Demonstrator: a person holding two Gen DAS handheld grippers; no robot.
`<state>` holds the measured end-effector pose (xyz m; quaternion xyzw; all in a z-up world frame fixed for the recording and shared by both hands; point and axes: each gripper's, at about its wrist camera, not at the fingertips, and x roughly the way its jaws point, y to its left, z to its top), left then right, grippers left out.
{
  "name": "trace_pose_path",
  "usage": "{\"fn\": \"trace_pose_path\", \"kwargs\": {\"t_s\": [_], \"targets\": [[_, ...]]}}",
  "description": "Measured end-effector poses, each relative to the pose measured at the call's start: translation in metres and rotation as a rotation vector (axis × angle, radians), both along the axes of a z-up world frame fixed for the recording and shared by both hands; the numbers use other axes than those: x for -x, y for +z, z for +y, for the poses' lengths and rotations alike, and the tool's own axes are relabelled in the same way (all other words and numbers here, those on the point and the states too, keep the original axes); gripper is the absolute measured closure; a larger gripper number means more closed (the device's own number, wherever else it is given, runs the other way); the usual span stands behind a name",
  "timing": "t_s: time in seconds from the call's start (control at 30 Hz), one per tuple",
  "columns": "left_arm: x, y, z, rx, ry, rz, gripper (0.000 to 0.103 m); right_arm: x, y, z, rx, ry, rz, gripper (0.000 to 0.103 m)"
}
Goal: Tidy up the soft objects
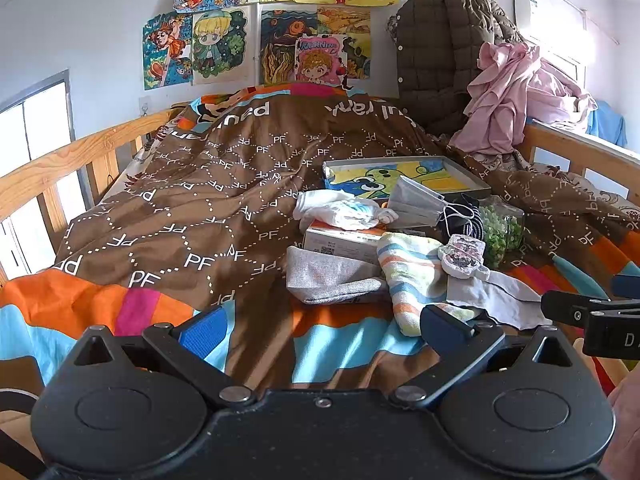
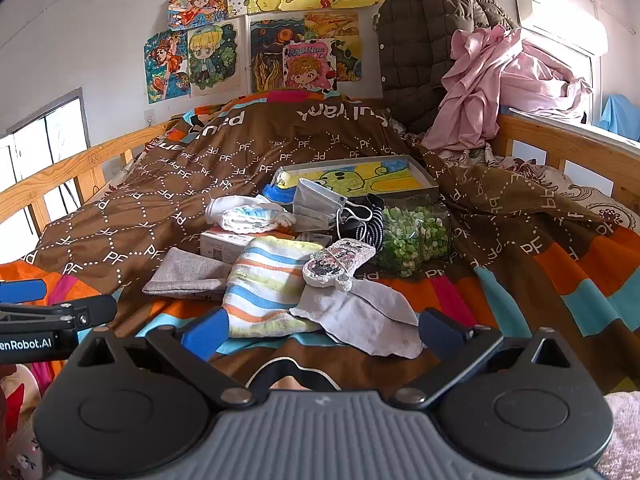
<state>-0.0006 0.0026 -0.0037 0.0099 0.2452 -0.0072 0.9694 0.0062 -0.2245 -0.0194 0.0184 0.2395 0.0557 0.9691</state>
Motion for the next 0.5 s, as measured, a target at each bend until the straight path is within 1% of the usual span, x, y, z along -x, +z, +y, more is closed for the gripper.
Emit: {"fn": "trace_pose_path", "kwargs": {"t_s": [0.5], "targets": [[-0.0001, -0.0013, -0.0002, -0.001, -0.001, 0.000, 0.001, 0.0006, 0.0004, -0.0005, 0.000, 0.000, 0.000, 0.000]]}}
